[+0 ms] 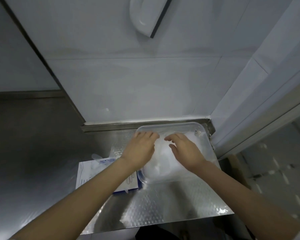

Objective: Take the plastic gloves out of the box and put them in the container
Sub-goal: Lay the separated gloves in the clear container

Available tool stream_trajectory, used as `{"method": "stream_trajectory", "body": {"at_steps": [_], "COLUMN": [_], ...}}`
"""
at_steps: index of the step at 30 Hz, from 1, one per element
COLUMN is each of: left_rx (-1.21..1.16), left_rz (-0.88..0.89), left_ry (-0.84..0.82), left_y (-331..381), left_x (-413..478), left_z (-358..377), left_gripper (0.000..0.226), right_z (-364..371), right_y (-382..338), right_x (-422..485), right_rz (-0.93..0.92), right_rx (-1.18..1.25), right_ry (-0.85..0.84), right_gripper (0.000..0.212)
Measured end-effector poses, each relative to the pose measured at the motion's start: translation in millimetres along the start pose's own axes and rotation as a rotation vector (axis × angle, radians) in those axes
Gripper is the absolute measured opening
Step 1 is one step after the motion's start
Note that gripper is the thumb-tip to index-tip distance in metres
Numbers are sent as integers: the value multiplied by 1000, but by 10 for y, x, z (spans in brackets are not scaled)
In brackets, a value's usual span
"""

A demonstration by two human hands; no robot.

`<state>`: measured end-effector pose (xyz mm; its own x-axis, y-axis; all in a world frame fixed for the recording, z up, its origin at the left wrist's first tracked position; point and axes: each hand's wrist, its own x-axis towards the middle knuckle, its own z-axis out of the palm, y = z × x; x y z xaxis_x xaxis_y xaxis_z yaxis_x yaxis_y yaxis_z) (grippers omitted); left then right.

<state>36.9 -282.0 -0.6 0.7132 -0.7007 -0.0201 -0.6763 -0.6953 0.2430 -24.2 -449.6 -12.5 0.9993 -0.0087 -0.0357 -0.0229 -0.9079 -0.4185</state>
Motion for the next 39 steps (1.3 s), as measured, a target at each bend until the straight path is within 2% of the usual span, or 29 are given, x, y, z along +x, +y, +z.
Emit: {"method": "stream_trajectory", "body": {"at_steps": [2, 4, 9, 14, 19, 23, 26, 29, 32, 39], "left_rx": [-68, -117, -108, -186, -221, -194, -193, -173, -154, -95], "left_rz": [-68, -171, -341, -359, -352, -365, -360, -354, -346, -295], "left_ry": [77, 95, 9, -135, -146, -181, -169, -164, -184, -301], "left_y": [-178, -384, -852, -1084, -1146, -1162, -1185, -1193, -1193, -1168], "left_x": [-215, -449, -1026, -1414, -1486, -1491, -1494, -1491, -1495, -1427], "left_z": [-130, -177, -32, 241, 400, 451, 460, 450, 449, 335], "left_gripper": [39, 39, 41, 48, 52, 66, 67, 66, 67, 66], "right_z": [10, 71, 362, 863, 1018, 956, 813, 585, 314, 13], "right_y": [-255, -541, -1188, -1470, -1450, -1509, -1554, -1565, -1516, -1450], "right_x": [-73, -146, -283, -269, -183, -118, -71, -19, 37, 67], "right_rz": [-88, -184, -340, -175, -157, -138, -40, 59, 70, 55], "right_rx": [103, 150, 191, 52, -188, -198, -49, 104, 258, 357], "right_ry": [106, 129, -14, -264, -312, -321, -214, -50, 82, 121], "right_gripper": [26, 24, 31, 55, 33, 34, 22, 26, 25, 20]}}
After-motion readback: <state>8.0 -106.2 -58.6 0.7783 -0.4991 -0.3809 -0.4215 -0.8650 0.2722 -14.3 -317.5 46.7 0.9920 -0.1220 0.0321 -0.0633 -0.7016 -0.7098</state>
